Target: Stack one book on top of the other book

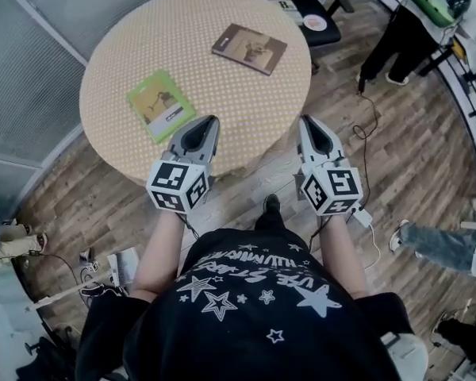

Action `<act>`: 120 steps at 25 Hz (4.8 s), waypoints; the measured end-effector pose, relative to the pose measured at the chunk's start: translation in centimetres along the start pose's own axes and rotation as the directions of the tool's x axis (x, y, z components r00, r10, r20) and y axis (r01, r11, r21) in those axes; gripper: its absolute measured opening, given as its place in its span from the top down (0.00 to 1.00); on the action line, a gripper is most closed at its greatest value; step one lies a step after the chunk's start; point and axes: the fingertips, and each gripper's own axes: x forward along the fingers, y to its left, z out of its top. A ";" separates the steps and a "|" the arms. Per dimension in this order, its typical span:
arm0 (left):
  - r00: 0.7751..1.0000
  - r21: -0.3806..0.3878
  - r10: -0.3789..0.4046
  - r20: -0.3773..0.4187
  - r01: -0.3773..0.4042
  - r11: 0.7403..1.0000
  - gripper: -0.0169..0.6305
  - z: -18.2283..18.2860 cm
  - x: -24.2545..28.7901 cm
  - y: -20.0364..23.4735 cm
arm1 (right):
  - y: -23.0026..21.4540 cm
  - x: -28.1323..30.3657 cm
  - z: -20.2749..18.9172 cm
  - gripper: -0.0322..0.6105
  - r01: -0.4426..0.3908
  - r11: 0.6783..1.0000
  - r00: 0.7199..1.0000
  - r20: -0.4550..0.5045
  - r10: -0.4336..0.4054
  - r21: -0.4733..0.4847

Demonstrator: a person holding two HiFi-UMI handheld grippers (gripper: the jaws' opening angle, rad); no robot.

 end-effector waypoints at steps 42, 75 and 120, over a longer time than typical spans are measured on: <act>0.991 -0.106 0.128 -0.032 -0.131 0.986 0.94 0.4 13.5 6.6 | -9.6 16.5 2.1 0.88 -0.102 0.995 0.993 -0.065 0.103 0.023; 0.874 -0.144 0.461 -0.153 -0.481 0.865 0.93 -0.6 25.1 9.4 | -14.6 34.7 -1.0 0.88 -0.464 0.880 0.854 -0.212 0.474 0.098; 0.786 -0.522 0.349 -0.510 -0.605 0.601 0.50 -15.3 36.0 12.4 | -16.9 42.0 -16.4 0.52 -0.637 0.725 0.393 -0.698 0.598 0.262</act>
